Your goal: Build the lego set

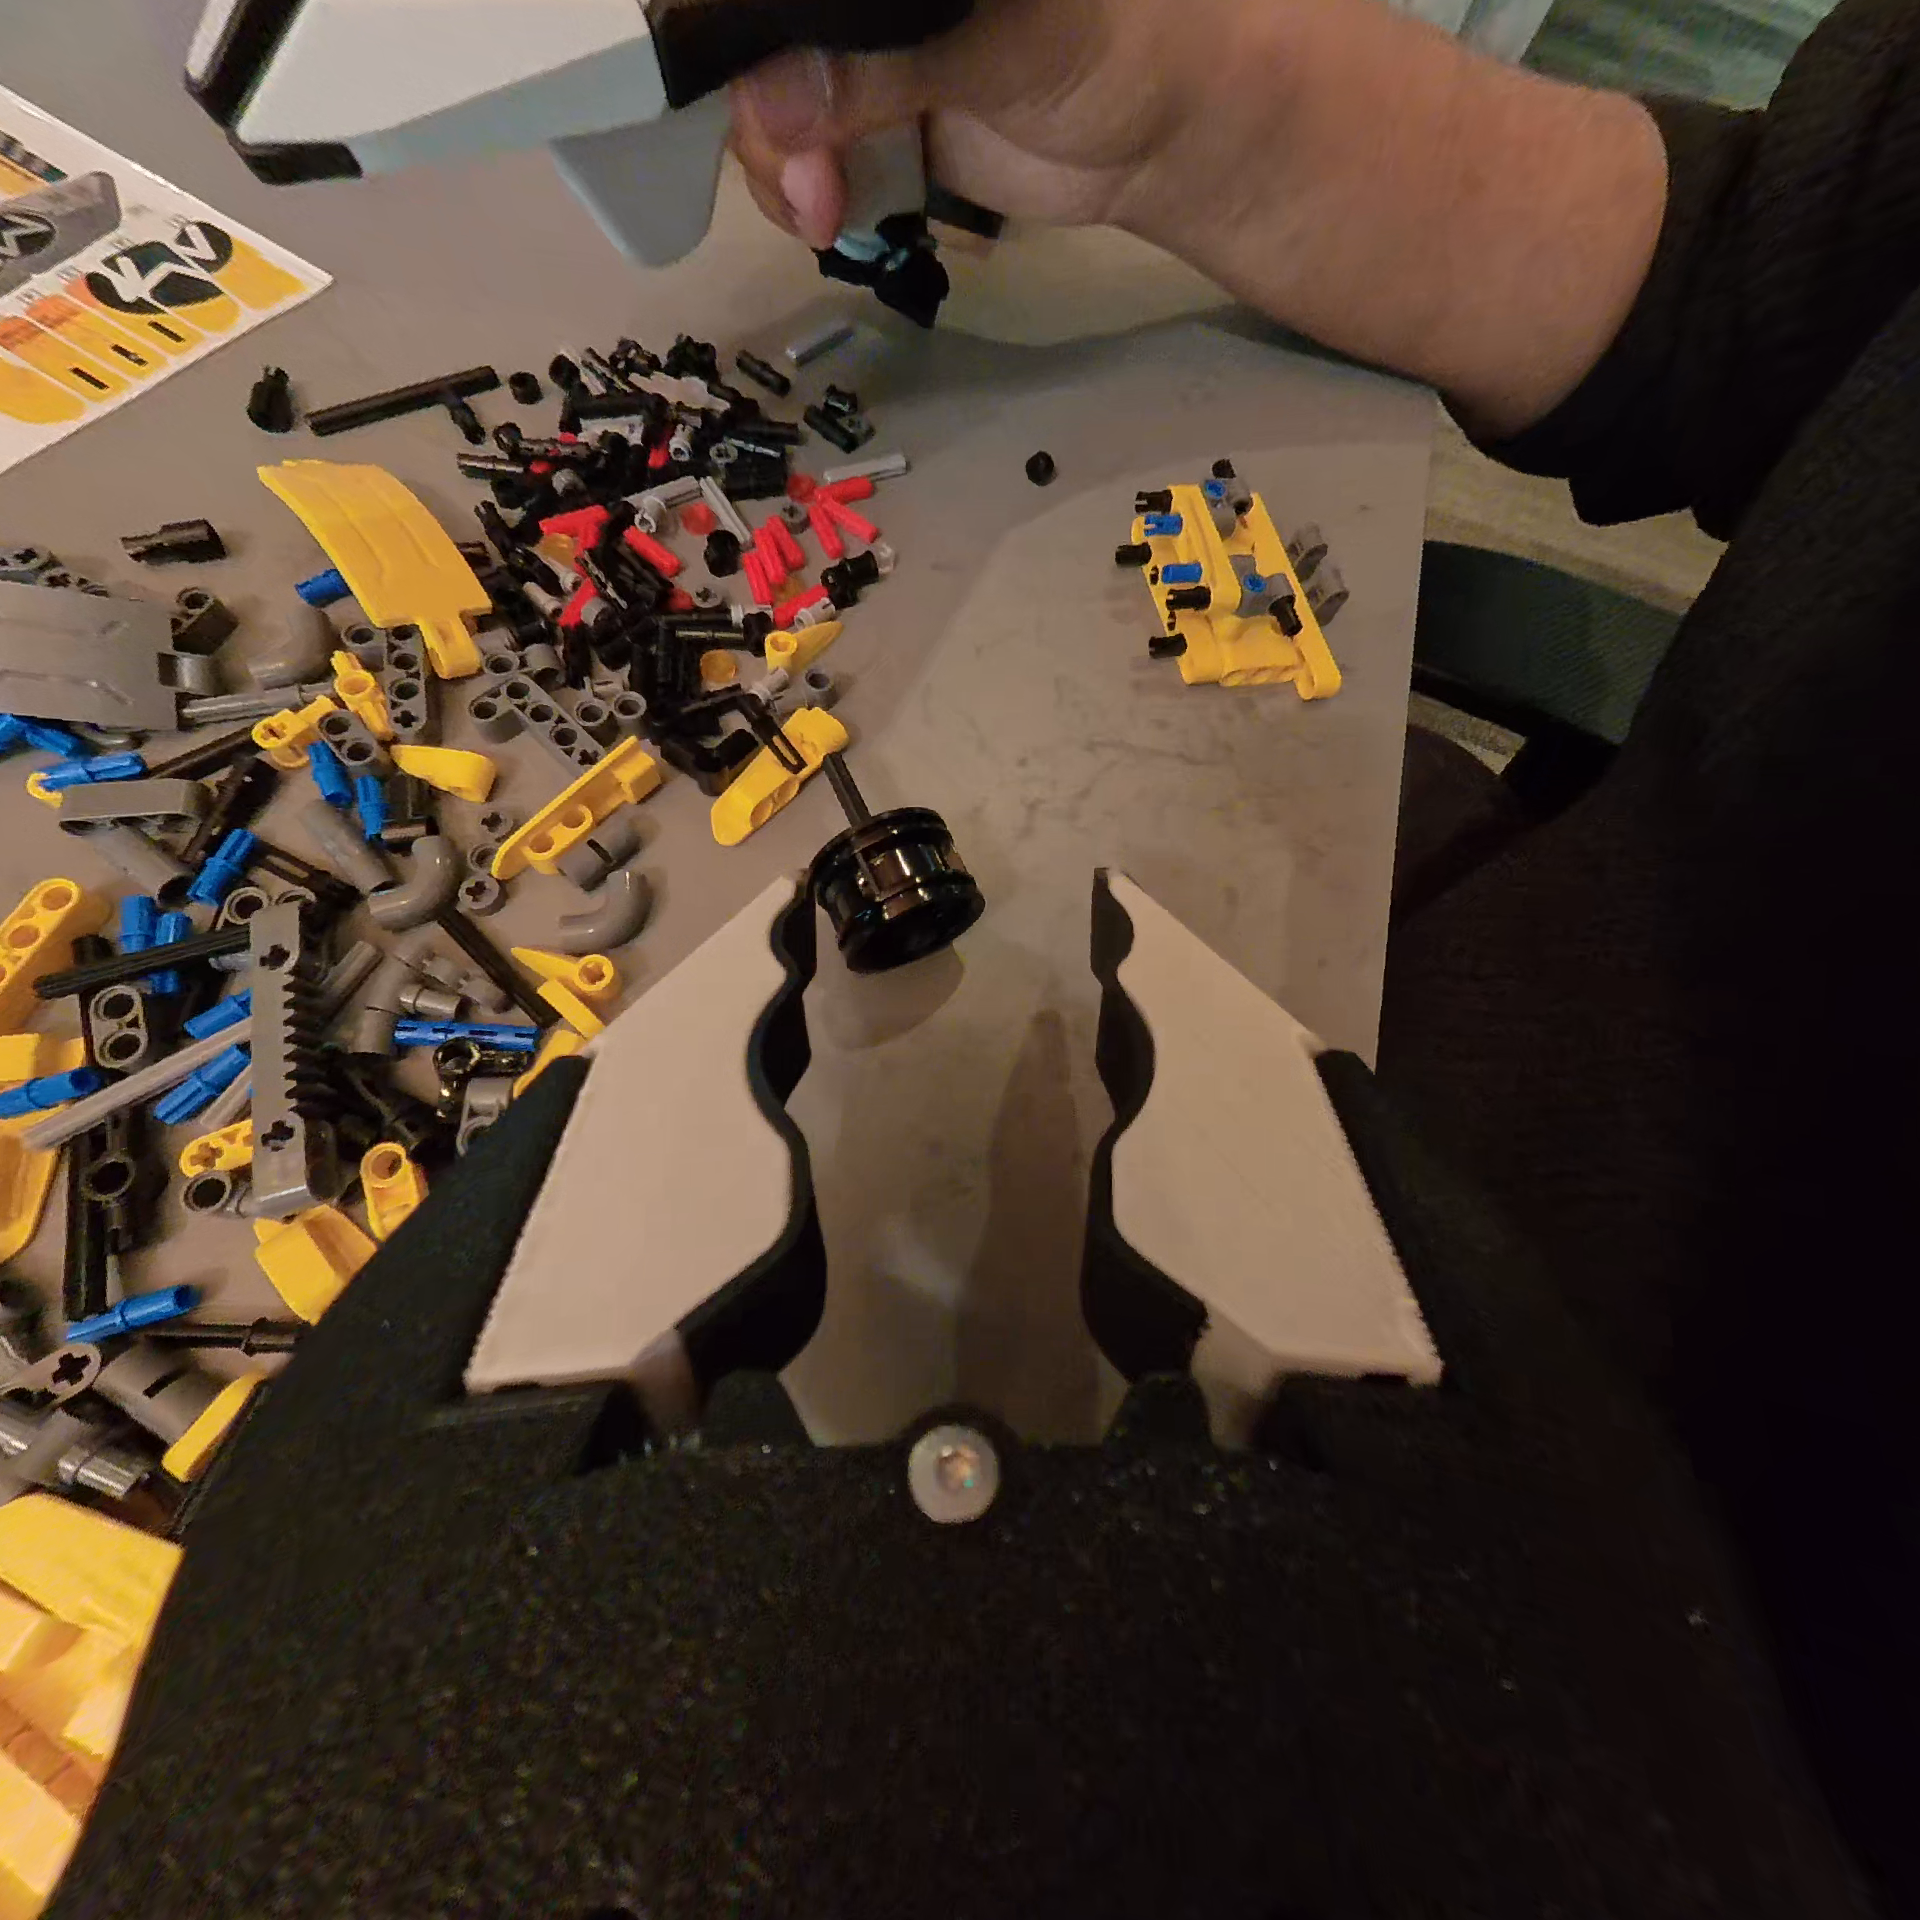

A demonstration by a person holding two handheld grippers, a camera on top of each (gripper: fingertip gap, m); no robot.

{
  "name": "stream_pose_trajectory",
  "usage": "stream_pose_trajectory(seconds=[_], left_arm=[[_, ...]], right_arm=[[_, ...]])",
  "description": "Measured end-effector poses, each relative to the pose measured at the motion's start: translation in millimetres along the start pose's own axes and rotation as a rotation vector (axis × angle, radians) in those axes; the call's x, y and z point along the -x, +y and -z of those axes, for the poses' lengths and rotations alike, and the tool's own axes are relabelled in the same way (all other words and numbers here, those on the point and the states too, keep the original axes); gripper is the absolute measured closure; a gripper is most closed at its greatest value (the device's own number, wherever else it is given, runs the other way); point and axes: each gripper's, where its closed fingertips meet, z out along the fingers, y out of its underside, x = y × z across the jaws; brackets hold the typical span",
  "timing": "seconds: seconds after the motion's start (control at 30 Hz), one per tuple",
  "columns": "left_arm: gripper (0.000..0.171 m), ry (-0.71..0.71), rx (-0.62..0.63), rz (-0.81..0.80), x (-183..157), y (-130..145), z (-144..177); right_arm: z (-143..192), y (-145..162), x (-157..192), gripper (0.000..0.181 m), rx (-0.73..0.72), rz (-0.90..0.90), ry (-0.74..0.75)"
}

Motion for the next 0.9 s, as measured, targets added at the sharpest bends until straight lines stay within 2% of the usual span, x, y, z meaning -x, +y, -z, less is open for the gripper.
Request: stream_pose_trajectory(seconds=[0.17,0.53,0.83,0.9], left_arm=[[0.119,0.054,0.057,0.008,-8,10,-2],[0.121,0.229,0.101,-0.095,-45,20,1],[0.121,0.155,0.048,0.016,-24,11,2],[0.121,0.123,0.049,0.019,-19,10,1]], right_arm=[[-2,1,4,0.176,0.004,0.004,-0.011],[-1,-2,7,0.176,-0.004,0.013,-0.017],[1,-11,13,0.176,-0.046,-0.007,-0.045],[4,-18,17,0.17,-0.086,-0.05,-0.087]])
